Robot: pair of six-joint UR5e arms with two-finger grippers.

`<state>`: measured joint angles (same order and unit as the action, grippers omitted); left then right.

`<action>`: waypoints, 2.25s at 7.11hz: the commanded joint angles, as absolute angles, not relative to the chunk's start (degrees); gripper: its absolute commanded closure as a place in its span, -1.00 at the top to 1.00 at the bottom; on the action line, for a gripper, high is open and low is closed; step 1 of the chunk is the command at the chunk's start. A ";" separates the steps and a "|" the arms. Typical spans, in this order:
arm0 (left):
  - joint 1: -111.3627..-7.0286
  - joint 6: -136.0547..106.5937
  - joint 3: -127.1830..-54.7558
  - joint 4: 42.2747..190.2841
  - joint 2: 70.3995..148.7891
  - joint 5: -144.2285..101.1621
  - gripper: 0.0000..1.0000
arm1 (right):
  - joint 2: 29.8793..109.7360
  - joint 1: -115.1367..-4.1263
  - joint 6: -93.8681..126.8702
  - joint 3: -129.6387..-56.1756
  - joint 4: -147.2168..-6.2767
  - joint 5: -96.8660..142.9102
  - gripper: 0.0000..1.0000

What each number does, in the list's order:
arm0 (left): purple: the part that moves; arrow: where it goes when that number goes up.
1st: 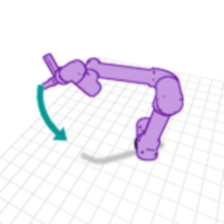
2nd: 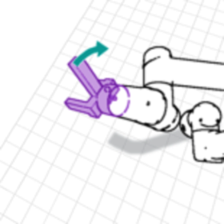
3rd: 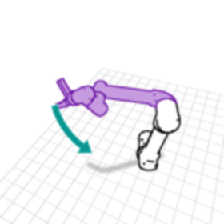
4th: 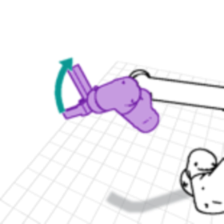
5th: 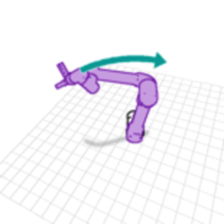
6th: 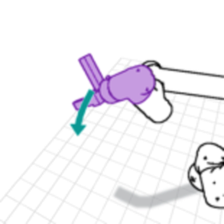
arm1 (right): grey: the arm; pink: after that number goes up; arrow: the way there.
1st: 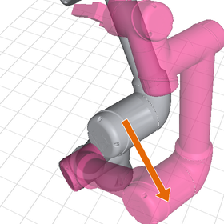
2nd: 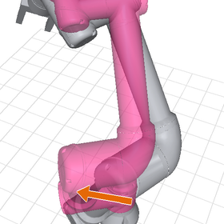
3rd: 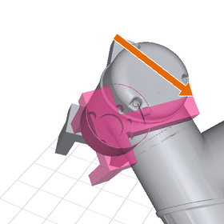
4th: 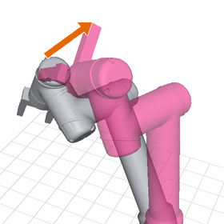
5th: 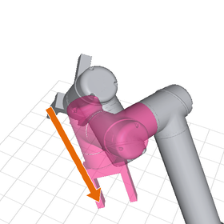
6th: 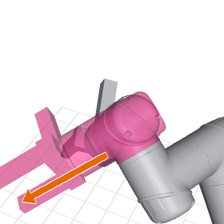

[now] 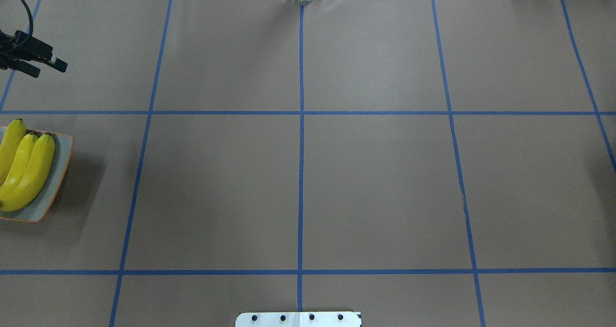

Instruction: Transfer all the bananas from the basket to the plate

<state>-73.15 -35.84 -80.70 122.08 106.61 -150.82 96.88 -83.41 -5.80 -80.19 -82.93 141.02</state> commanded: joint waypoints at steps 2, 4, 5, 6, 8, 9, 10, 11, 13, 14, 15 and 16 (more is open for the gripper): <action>-72.86 -35.77 -80.51 122.08 106.61 -150.82 1.00 | 96.50 -83.41 -5.80 -79.63 -82.71 140.54 0.47; -72.86 -35.77 -80.59 122.08 106.61 -150.82 1.00 | 96.42 -83.32 -5.71 -79.19 -82.79 140.54 0.43; -72.86 -35.77 -80.60 122.08 106.61 -150.82 1.00 | 96.42 -83.23 -5.71 -78.93 -82.79 140.62 0.41; -72.86 -35.86 -80.68 122.08 106.61 -150.82 1.00 | 96.24 -82.97 -5.71 -78.14 -82.79 140.62 0.40; -72.86 -35.86 -80.86 122.08 106.61 -150.82 1.00 | 95.80 -82.62 -5.71 -77.52 -82.79 140.62 0.40; -72.86 -35.86 -80.86 122.08 106.61 -150.82 1.00 | 95.28 -82.44 -5.71 -77.52 -82.88 140.62 0.41; -72.86 -35.86 -80.95 122.17 106.61 -150.82 1.00 | 95.10 -82.09 -5.71 -77.00 -82.79 140.54 0.41; -72.86 -35.86 -81.03 122.08 106.61 -150.82 1.00 | 94.58 -81.92 -5.71 -76.38 -82.79 140.62 0.41; -72.86 -35.95 -81.12 122.08 106.61 -150.82 1.00 | 93.52 -81.74 -5.80 -75.15 -82.79 140.54 0.41; -72.86 -35.95 -81.12 122.08 106.61 -150.82 1.00 | 93.17 -81.48 -5.71 -74.54 -82.79 140.54 0.41; -72.86 -35.95 -81.12 122.08 106.61 -150.82 1.00 | 92.73 -81.47 -5.71 -74.10 -82.88 140.54 0.40; -72.86 -35.95 -81.12 122.08 106.61 -150.82 1.00 | 92.72 -81.39 -5.71 -73.92 -82.88 140.62 0.37</action>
<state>-72.86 -35.95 -81.12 122.08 106.61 -150.82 92.96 -81.50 -5.72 -74.34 -82.85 140.56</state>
